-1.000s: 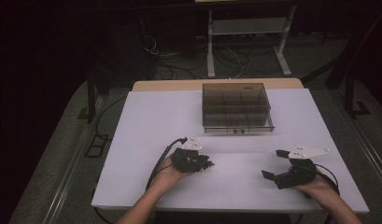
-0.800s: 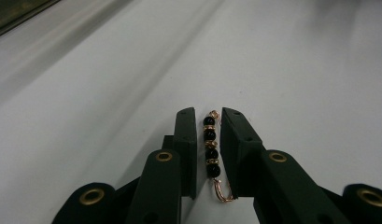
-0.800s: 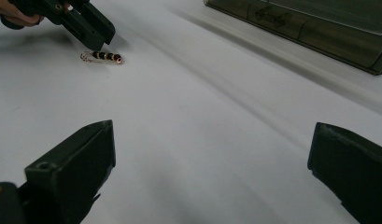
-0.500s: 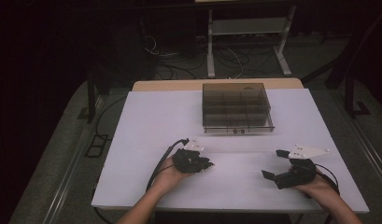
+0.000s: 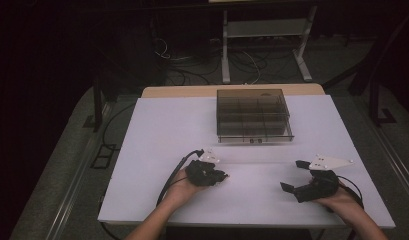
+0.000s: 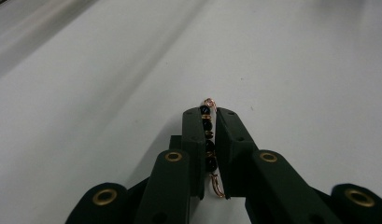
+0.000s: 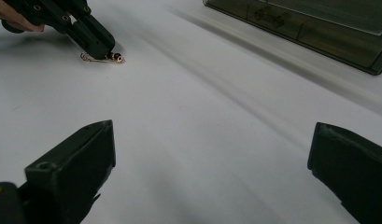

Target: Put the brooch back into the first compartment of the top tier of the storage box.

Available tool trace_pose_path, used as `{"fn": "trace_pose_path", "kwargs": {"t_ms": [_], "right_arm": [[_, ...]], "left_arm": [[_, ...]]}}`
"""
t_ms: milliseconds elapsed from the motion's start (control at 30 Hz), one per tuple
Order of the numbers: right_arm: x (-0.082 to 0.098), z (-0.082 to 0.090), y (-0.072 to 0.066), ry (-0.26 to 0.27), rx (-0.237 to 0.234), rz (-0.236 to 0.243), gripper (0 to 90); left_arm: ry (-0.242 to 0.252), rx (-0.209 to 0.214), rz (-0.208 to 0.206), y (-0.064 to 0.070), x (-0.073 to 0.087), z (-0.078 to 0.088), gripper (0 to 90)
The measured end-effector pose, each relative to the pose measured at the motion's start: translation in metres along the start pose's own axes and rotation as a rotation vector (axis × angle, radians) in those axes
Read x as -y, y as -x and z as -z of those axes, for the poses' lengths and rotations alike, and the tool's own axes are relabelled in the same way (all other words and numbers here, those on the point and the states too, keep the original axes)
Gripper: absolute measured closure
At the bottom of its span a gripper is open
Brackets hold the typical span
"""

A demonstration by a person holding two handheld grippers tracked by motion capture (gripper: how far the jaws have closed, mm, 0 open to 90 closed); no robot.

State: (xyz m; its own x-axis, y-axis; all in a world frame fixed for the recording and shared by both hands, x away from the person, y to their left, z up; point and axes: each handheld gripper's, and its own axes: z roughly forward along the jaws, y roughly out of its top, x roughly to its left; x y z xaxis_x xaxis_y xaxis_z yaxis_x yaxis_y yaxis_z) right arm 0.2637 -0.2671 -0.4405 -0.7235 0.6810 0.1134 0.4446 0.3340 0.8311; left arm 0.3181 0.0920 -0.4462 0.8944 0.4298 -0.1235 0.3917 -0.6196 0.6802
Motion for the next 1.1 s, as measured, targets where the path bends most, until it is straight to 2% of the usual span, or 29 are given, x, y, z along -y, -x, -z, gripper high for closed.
{"fn": "trace_pose_path", "kwargs": {"t_ms": [300, 600, 1100], "right_arm": [[0.000, 0.000, 0.000, 0.001, 0.000, -0.001, 0.3], [0.000, 0.001, 0.000, 0.002, 0.001, -0.002, 0.3], [0.000, 0.001, 0.000, 0.002, 0.002, -0.002, 0.3]], "left_arm": [[-0.002, -0.006, -0.011, 0.000, 0.000, 0.000, 82.8], [0.000, -0.001, -0.005, 0.000, 0.000, 0.001, 83.2], [0.059, 0.009, 0.023, -0.004, -0.001, 0.014, 83.2]]}}
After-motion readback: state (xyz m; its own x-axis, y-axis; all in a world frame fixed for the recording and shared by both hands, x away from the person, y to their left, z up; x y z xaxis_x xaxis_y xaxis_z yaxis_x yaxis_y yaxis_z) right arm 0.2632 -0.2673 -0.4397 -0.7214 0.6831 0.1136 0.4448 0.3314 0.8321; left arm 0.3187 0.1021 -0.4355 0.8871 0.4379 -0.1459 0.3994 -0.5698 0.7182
